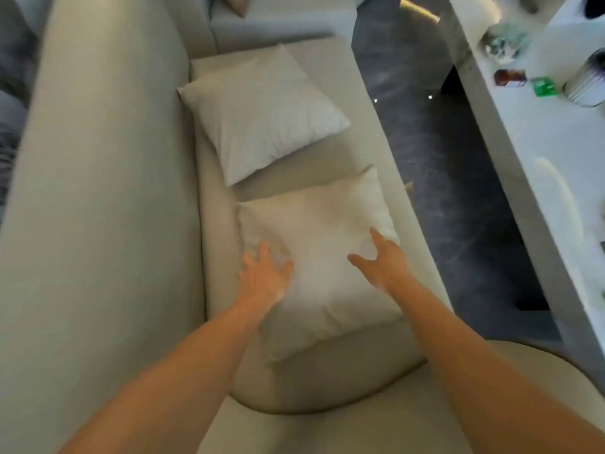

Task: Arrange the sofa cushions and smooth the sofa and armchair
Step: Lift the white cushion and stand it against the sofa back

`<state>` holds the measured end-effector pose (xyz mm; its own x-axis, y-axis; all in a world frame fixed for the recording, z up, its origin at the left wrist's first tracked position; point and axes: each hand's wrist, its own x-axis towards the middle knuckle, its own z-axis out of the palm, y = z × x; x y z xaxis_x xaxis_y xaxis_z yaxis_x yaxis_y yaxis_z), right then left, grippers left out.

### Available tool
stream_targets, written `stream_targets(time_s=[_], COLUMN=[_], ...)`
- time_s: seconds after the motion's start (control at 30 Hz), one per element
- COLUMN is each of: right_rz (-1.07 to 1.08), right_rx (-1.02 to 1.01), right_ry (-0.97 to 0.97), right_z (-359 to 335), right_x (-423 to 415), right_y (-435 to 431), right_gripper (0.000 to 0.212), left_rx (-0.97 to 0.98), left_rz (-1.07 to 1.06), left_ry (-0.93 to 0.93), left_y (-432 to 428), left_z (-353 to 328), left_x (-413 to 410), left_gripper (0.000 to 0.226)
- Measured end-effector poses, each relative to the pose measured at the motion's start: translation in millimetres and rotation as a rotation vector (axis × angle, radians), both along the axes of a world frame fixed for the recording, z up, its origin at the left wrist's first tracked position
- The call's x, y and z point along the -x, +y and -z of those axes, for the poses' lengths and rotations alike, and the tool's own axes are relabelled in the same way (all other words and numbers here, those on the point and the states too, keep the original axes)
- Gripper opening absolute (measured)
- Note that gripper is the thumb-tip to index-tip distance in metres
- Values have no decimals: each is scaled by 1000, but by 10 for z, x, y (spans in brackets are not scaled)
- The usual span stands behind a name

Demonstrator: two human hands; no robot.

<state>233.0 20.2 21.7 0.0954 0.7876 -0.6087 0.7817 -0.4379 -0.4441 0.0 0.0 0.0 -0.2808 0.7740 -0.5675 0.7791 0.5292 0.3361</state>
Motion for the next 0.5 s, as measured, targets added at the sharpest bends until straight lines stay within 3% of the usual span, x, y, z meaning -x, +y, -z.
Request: stream_targets(time_s=[0.13, 0.27, 0.33, 0.4, 0.5], right_rz=[156, 257, 326, 388, 417], right_rx=[107, 77, 77, 53, 39], right_ry=[-21, -89, -75, -1, 272], right_z=[521, 710, 662, 612, 468], right_x=[106, 267, 299, 365, 766], right_y=[-35, -36, -10, 9, -35], right_gripper=[101, 105, 102, 87, 62], left_rx=[112, -92, -122, -191, -321], left_rz=[-169, -252, -227, -134, 122], left_ry=[-241, -411, -389, -320, -117], left_y=[102, 103, 95, 130, 192], left_z=[552, 616, 367, -56, -820], left_x=[250, 273, 264, 349, 685], left_gripper=[117, 118, 112, 104, 99])
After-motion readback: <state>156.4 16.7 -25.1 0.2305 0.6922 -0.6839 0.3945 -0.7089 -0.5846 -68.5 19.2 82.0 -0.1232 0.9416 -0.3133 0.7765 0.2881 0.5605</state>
